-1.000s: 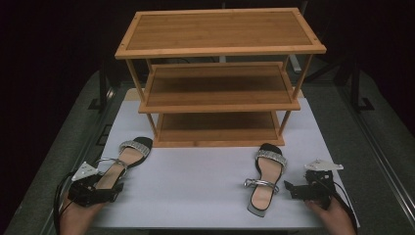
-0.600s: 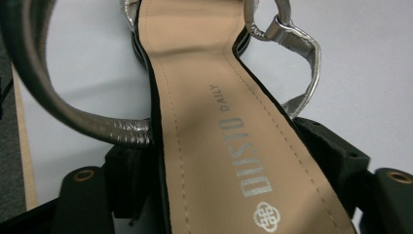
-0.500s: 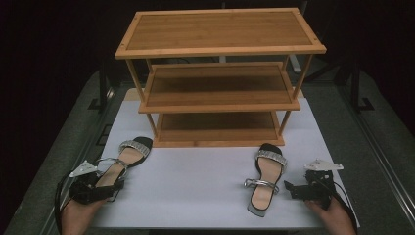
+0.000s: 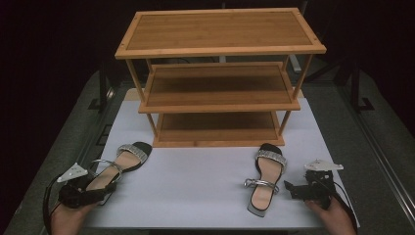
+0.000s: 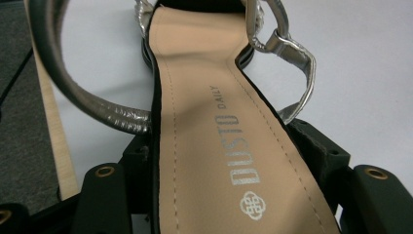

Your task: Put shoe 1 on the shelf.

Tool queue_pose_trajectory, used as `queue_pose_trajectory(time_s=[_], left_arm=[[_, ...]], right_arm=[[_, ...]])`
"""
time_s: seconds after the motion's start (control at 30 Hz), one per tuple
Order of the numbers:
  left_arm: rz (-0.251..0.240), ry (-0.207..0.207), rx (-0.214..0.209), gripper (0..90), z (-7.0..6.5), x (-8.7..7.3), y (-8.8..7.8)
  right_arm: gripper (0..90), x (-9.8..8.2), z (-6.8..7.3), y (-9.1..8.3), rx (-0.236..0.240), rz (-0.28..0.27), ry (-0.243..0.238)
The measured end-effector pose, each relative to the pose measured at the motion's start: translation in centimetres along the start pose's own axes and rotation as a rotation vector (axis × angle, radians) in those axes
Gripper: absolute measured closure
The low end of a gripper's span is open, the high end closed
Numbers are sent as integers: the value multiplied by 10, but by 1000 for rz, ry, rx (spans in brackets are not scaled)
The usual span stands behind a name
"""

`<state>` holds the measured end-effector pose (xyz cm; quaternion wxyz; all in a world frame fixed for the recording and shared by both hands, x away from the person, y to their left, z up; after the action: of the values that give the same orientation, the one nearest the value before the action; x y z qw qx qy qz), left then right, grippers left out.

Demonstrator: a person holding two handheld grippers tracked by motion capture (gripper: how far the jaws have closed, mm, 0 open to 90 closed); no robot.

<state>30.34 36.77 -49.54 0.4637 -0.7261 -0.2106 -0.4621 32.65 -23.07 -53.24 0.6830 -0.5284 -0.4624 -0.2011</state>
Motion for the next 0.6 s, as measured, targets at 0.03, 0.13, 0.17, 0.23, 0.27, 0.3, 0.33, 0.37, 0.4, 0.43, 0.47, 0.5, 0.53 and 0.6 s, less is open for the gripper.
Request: queue_pose_trajectory(time_s=[0.03, 0.13, 0.17, 0.23, 0.27, 0.3, 0.33, 0.37, 0.4, 0.43, 0.47, 0.5, 0.53, 0.6], left_arm=[[-7, 5, -4, 370, -1, 2, -3], [-18, 3, -15, 371, -4, 4, -4], [-23, -2, -20, 372, -6, 5, -4], [-38, -10, -43, 372, -11, 9, -4], [-46, -12, -52, 372, -13, 10, -4], [-46, -12, -52, 372, -13, 10, -4], [-53, -10, -58, 372, -16, 12, -4], [-57, -9, -63, 372, -18, 13, -3], [-64, -7, -75, 372, -22, 16, -2], [-68, -7, -80, 372, -24, 17, -2], [-72, -8, -91, 372, -27, 19, -1], [-76, -9, -98, 372, -29, 20, 0], [-75, -5, -106, 372, -31, 21, 1], [-80, 0, -118, 373, -35, 24, 4]], right_arm=[[0, 0, 0, 0, 0, 0, 0], [0, 0, 0, 0, 0, 0, 0], [0, 0, 0, 0, 0, 1, 1], [0, 0, 0, 0, 0, 0, 1], [0, 0, 0, 0, 0, 0, 0], [0, 0, 0, 0, 0, 0, 1], [0, 0, 0, 0, 0, 0, 1], [0, 0, 0, 0, 0, 0, 1], [0, 0, 0, 0, 0, 0, 1], [0, 0, 0, 0, 0, 0, 0], [0, 0, 0, 0, 0, 0, 1], [0, 0, 0, 0, 0, 0, 1], [0, 0, 0, 0, 0, 0, 1], [0, 0, 0, 0, 0, 0, 1]])
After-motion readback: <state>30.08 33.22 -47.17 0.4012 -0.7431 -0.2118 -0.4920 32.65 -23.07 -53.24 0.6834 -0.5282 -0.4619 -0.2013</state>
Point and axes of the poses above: each handheld gripper's, and its own axes: y roughly forward along the jaws, x roughly out of its top, z roughly to its left, the point moved 10 cm from there along y, roughly forward along the jaws, and after that the axes turned 14 degrees about -z, right-handed, at the moved point
